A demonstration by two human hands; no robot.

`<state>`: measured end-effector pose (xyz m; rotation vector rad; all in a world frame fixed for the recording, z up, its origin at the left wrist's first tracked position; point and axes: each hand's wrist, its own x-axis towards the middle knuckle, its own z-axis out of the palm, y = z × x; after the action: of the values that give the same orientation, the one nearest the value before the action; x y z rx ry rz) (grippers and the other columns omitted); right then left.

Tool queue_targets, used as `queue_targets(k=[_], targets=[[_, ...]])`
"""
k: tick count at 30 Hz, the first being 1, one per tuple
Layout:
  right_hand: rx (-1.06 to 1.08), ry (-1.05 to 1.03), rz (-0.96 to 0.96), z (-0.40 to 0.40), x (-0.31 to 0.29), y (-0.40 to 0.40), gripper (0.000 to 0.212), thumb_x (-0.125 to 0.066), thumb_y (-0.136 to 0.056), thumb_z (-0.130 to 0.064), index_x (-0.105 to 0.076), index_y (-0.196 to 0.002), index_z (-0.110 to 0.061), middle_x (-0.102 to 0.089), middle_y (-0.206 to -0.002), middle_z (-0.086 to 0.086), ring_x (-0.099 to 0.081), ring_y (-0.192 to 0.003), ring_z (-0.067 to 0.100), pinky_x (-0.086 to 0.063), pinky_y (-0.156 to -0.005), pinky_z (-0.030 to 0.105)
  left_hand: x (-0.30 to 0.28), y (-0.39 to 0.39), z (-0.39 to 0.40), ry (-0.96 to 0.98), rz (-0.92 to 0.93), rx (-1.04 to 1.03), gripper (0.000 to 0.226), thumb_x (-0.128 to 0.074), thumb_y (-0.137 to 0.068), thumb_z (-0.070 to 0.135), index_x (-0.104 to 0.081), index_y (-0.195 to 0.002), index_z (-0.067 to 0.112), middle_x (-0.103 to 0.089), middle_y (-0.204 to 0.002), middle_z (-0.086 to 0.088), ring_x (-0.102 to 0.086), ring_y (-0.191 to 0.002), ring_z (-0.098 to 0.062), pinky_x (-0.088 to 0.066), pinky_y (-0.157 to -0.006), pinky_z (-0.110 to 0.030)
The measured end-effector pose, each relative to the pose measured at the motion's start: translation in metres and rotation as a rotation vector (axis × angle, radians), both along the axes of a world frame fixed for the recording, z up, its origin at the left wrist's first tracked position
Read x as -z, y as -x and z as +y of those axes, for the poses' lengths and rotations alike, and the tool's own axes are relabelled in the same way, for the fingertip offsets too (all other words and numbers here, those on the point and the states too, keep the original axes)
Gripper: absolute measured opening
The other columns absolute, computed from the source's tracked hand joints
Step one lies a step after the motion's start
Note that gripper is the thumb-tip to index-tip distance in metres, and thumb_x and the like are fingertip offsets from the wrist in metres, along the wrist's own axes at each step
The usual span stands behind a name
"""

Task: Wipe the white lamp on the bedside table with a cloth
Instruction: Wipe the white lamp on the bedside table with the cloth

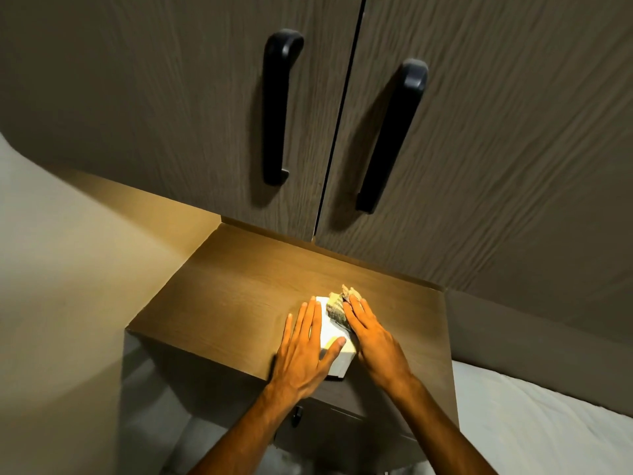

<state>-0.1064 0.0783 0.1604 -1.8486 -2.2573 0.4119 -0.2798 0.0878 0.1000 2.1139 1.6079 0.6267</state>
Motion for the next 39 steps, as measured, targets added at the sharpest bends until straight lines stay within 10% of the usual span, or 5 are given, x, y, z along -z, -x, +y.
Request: queue_targets(k=[4, 24, 30, 39], targets=[[0.005, -0.011, 0.079, -0.026, 0.014, -0.003, 0.093, -0.055, -0.090, 0.003, -0.002, -0.157, -0.032, 0.008, -0.168, -0.008, 0.000, -0.152, 0.013, -0.029, -0.121, 0.041, 0.002, 0.002, 0.001, -0.015, 0.055, 0.019, 0.089, -0.031, -0.100, 0.067, 0.009, -0.163, 0.019, 0.007, -0.175, -0.002, 0.008, -0.162, -0.016, 0.011, -0.131, -0.037], [0.020, 0.012, 0.036, 0.007, -0.005, 0.008, 0.078, -0.055, -0.099, -0.029, -0.003, -0.158, -0.028, 0.004, -0.168, -0.008, 0.002, -0.154, 0.015, -0.025, -0.123, 0.041, 0.005, 0.001, 0.001, -0.043, 0.051, 0.018, 0.091, -0.030, -0.099, 0.068, 0.009, -0.164, 0.017, 0.004, -0.175, -0.004, 0.002, -0.162, -0.019, 0.009, -0.129, -0.036], [0.000, -0.038, -0.018, -0.036, 0.017, 0.002, 0.097, -0.060, -0.088, 0.001, 0.001, -0.157, -0.029, 0.010, -0.167, -0.007, -0.001, -0.154, 0.019, -0.033, -0.120, 0.044, 0.007, 0.005, 0.001, -0.014, 0.037, 0.049, 0.093, -0.031, -0.096, 0.070, 0.017, -0.161, 0.021, 0.008, -0.175, -0.002, 0.007, -0.162, -0.018, 0.009, -0.130, -0.040], [-0.007, -0.018, -0.087, 0.005, 0.000, 0.003, 0.083, -0.055, -0.099, -0.029, 0.003, -0.158, -0.025, 0.010, -0.168, -0.003, 0.008, -0.154, 0.017, -0.020, -0.126, 0.041, 0.008, 0.003, 0.004, 0.018, 0.119, 0.092, 0.118, -0.052, -0.085, 0.078, 0.010, -0.162, 0.015, 0.007, -0.175, -0.009, 0.003, -0.163, -0.026, 0.002, -0.133, -0.048]])
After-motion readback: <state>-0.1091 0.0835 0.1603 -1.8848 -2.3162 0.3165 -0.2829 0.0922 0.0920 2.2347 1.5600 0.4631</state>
